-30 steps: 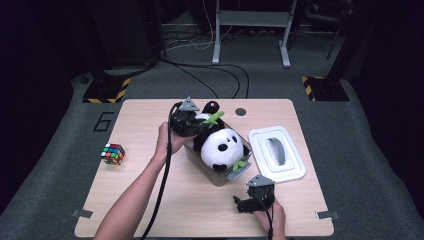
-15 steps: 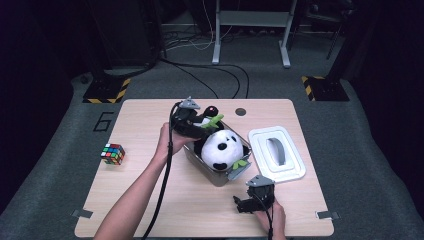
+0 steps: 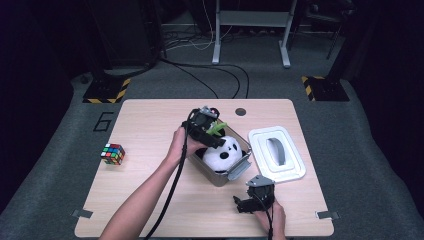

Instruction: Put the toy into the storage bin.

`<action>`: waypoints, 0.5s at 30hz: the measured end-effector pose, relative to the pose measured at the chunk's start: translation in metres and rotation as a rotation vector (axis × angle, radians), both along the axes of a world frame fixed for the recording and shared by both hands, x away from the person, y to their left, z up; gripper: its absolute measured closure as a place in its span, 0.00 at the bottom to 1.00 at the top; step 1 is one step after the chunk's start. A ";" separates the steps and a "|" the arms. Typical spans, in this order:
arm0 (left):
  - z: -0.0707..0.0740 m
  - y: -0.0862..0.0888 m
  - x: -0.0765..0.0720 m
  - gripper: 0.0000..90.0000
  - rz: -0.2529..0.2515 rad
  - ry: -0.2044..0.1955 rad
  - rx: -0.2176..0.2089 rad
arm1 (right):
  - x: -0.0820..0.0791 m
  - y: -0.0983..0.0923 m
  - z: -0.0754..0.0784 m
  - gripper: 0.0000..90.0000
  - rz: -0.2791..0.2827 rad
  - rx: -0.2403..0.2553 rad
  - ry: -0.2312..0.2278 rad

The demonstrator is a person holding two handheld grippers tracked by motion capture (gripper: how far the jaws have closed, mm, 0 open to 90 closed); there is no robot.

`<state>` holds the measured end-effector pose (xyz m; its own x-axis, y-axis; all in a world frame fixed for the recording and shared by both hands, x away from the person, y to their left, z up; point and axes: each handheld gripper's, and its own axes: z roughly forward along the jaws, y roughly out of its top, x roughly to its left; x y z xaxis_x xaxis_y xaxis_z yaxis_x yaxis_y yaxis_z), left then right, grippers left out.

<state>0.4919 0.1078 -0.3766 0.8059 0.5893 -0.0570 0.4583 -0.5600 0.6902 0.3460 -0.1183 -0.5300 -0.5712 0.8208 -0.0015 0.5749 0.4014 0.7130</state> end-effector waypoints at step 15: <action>0.032 0.022 -0.014 0.18 0.047 -0.119 -0.100 | 0.000 0.000 0.000 0.00 0.003 -0.003 0.000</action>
